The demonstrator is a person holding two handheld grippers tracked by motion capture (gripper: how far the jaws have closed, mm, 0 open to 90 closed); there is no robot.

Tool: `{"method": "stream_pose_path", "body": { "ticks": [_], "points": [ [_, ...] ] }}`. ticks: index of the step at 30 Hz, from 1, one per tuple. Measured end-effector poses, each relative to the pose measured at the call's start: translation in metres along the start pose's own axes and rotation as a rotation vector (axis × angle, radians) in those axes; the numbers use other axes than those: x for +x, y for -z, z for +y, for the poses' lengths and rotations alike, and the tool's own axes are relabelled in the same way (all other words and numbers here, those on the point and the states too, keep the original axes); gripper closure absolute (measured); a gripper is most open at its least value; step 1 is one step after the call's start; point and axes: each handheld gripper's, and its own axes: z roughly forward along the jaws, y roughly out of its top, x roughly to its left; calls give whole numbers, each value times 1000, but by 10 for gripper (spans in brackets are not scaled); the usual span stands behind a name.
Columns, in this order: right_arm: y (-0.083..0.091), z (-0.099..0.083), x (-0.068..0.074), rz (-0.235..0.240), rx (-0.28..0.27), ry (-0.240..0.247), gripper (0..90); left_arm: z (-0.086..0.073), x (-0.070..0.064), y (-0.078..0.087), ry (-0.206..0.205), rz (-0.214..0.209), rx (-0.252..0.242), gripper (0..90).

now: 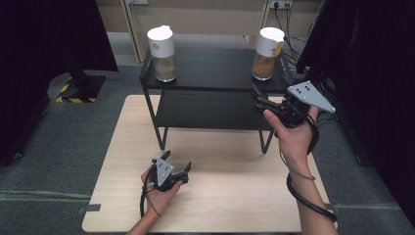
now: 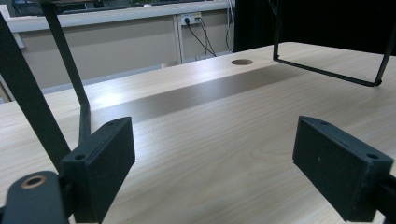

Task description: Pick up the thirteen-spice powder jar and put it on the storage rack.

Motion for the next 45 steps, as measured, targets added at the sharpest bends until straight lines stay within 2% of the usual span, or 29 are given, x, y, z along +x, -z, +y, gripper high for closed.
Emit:
{"method": "stream_pose_path", "body": {
  "ticks": [33, 45],
  "points": [
    [15, -45, 2, 13, 54, -13, 100, 0, 0, 0, -2, 1, -1, 127],
    [20, -67, 2, 8, 89, -13, 100, 0, -1, 0, -5, 2, -1, 127]
  ]
}}
